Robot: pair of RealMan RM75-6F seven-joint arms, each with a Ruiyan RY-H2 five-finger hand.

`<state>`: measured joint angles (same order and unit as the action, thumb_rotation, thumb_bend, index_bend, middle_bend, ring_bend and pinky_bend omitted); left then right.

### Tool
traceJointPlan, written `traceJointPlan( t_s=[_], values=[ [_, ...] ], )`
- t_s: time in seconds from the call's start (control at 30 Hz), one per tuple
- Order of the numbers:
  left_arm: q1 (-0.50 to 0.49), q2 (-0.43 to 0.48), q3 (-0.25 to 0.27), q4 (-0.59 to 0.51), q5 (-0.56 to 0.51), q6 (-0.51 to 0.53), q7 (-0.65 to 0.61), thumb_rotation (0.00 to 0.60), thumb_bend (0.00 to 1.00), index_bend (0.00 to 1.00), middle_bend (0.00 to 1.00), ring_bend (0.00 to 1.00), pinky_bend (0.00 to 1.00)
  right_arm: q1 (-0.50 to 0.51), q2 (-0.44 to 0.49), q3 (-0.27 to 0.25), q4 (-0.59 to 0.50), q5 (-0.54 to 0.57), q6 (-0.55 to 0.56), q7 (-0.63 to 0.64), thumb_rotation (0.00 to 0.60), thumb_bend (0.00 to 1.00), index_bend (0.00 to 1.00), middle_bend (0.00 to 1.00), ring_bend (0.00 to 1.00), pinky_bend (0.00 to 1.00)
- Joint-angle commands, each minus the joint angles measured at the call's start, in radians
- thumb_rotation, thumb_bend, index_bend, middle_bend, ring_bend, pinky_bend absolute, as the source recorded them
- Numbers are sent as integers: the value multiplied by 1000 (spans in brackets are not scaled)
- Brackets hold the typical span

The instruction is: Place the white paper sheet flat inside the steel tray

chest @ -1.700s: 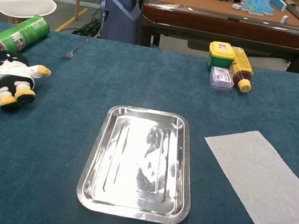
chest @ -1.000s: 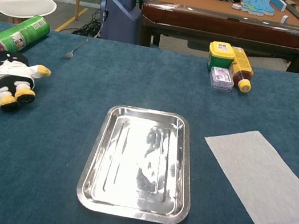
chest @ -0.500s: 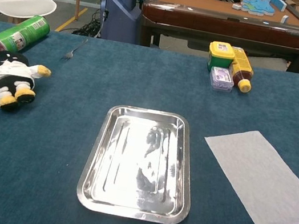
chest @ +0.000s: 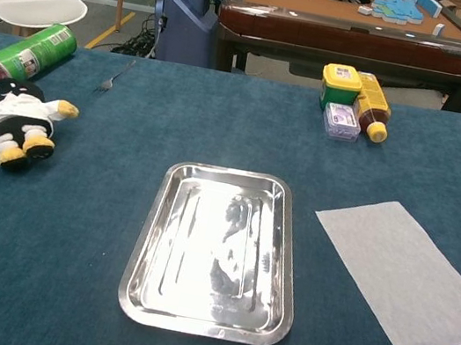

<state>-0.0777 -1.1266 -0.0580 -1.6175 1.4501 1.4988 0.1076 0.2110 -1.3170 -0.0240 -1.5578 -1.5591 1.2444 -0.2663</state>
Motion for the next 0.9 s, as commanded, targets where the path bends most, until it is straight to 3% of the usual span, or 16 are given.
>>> traceJointPlan(
  t_s=[0.03,0.9],
  values=[
    [-1,0,1,-1,-1,-3,2,600,222,0,0,0,214,5,-10,-1,1,-2,-5,-4,600,0,493,1000,1000,1000],
    [6,15,-5,-9,-14,-1,-11,600,222,0,0,0,214,44,-119,-35,38,-14,-67,-59,600,0,493,1000,1000,1000]
  ],
)
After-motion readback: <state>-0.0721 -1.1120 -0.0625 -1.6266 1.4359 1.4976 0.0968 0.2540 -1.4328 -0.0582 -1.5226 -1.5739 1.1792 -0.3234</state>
